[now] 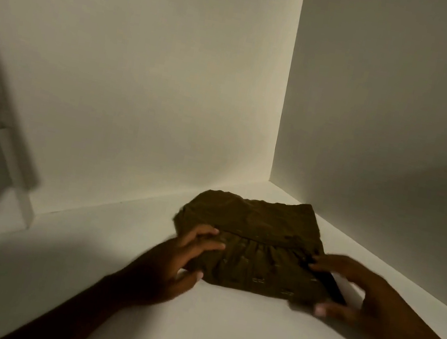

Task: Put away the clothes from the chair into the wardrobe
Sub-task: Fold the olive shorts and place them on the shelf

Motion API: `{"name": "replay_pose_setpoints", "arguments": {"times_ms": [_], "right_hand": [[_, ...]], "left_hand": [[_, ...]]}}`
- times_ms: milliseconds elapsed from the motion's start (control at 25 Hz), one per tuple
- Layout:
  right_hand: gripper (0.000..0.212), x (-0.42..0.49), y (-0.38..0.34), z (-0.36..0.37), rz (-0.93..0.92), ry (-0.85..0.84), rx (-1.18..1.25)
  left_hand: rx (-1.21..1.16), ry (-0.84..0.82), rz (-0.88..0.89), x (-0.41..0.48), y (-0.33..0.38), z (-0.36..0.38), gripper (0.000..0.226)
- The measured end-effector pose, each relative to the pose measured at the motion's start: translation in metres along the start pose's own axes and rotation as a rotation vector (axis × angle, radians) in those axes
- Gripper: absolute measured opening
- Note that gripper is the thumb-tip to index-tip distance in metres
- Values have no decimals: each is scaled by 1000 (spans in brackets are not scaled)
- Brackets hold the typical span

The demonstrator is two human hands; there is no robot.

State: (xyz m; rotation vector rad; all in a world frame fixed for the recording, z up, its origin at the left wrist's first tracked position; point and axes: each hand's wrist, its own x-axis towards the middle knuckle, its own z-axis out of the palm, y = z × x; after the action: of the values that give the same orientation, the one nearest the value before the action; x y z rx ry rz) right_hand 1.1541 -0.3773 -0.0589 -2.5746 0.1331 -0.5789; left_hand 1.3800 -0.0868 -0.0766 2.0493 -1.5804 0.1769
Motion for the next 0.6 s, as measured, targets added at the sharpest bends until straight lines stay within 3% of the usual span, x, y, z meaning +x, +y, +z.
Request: {"name": "replay_pose_setpoints", "arguments": {"times_ms": [80, 160, 240, 400, 480, 600], "right_hand": [[44, -13, -3, 5, -44, -52, -281], [43, -14, -1, 8, -102, 59, -303], [43, -13, -8, -5, -101, 116, -150], [33, -6, -20, -39, -106, 152, 253], [31, 12, -21, -36, -61, 191, 334], [13, 58, -12, -19, 109, 253, 334]], "left_hand": [[86, -72, 42, -1, 2, 4, 54], [96, -19, 29, 5, 4, 6, 51], [-54, 65, -57, 8, 20, -1, 51], [-575, 263, -262, 9, 59, -32, 59], [-635, 308, -386, 20, 56, -44, 58], [-545, 277, -656, 49, 33, -50, 54]]}}
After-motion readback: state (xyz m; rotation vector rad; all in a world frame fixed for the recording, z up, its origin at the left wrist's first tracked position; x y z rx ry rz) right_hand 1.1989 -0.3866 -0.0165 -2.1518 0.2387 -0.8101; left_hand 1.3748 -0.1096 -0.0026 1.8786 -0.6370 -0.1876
